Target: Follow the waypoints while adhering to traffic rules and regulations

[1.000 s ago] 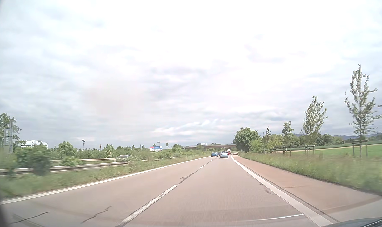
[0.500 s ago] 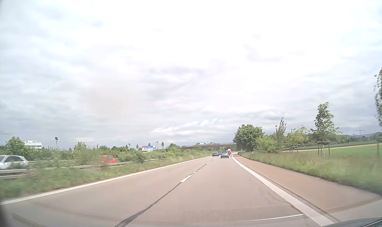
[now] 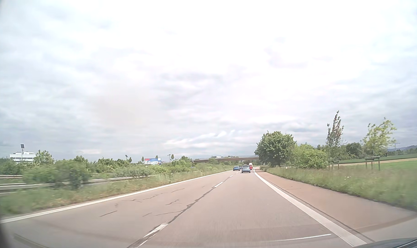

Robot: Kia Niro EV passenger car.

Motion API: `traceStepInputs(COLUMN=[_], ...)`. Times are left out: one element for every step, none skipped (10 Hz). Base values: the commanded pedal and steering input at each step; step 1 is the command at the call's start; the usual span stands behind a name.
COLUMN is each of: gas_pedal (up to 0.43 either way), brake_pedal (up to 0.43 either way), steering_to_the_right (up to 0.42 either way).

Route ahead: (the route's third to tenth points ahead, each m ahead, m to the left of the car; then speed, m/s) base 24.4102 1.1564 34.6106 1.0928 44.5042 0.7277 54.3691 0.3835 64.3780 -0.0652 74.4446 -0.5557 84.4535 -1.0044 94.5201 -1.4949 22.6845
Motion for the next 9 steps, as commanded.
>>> traceStepInputs(gas_pedal=[0.228,0.228,0.228,0.228,0.228,0.228,0.228,0.228,0.228], brake_pedal=[0.0,0.0,0.0,0.0,0.0,0.0,0.0,0.0,0.0], steering_to_the_right=[0.001,0.001,0.002,0.003,0.003,0.003,0.003,0.003,0.003])
